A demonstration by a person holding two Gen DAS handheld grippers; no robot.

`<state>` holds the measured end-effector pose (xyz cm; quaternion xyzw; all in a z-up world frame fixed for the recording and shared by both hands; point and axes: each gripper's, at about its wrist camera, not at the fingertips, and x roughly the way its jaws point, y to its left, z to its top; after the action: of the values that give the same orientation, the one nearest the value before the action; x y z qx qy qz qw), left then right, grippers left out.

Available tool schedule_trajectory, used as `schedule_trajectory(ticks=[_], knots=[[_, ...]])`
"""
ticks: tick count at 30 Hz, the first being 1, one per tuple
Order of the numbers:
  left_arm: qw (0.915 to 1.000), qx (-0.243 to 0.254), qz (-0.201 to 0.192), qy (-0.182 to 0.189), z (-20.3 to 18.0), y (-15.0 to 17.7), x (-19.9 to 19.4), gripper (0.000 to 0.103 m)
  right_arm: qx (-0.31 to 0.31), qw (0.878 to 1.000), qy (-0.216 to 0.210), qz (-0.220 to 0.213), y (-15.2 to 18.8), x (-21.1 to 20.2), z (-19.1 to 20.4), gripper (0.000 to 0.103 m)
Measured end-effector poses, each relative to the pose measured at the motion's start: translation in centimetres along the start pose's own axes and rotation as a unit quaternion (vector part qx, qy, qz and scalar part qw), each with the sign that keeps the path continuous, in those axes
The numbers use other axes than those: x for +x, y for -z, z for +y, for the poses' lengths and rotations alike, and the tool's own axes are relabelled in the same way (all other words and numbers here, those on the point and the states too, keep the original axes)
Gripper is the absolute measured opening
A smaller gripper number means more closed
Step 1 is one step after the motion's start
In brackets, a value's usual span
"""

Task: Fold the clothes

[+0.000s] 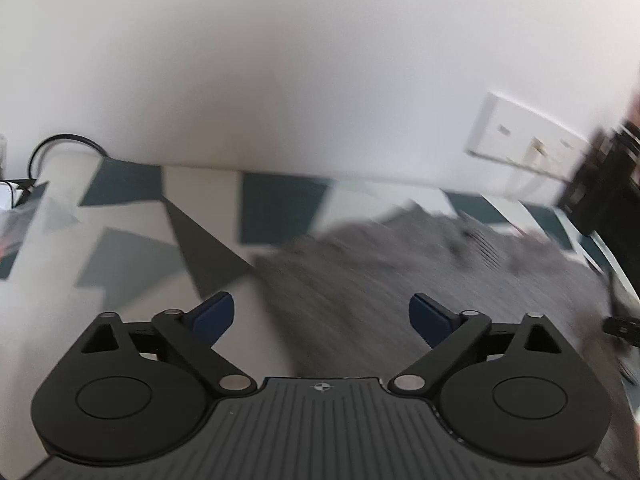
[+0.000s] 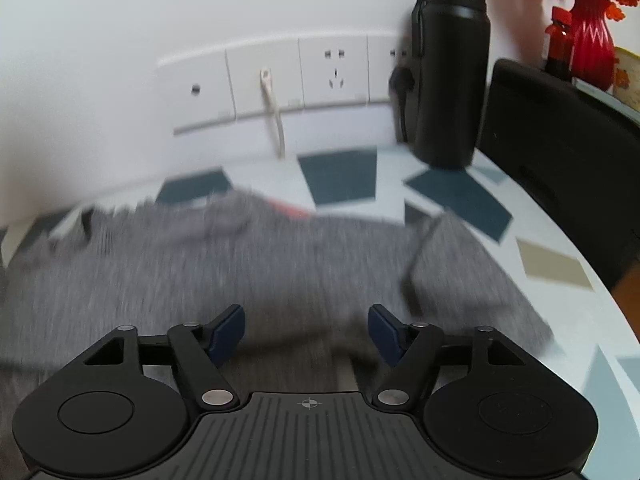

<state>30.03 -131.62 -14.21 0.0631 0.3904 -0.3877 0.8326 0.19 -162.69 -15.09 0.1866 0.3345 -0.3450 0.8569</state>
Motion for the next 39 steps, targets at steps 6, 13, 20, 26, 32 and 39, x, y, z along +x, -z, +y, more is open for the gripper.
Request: schedule_trajectory(ticks=[6,13,20,26,32,39], knots=[[0.9975,0.020,0.059,0.032,-4.7,2.8,-2.2,0.102,0.041,0.998,0.042,-0.011,1.8,-3.2,-1.8,0.069],[0.9960,0.061,0.060,-0.024,-6.0,5.3,-0.3,0.102,0.073,0.994,0.076,-0.008,4.1,-5.0,-4.5,0.069],[0.9915,0.108,0.053,-0.049,-6.7,6.7,0.7,0.103,0.027,0.995,0.091,-0.023,6.3,-5.6,-2.6,0.058],[0.9933,0.098,0.033,-0.052,-6.7,7.2,0.7,0.103,-0.005,0.996,0.074,-0.051,6.1,-5.6,-1.1,0.057],[0.9938,0.097,0.017,-0.051,-6.7,7.7,0.6,0.103,0.012,0.997,0.060,-0.036,5.6,-3.9,-1.5,0.058],[0.9938,0.095,0.018,-0.054,-6.8,7.6,0.6,0.103,0.012,0.998,0.050,-0.035,5.2,-4.1,-1.5,0.061]])
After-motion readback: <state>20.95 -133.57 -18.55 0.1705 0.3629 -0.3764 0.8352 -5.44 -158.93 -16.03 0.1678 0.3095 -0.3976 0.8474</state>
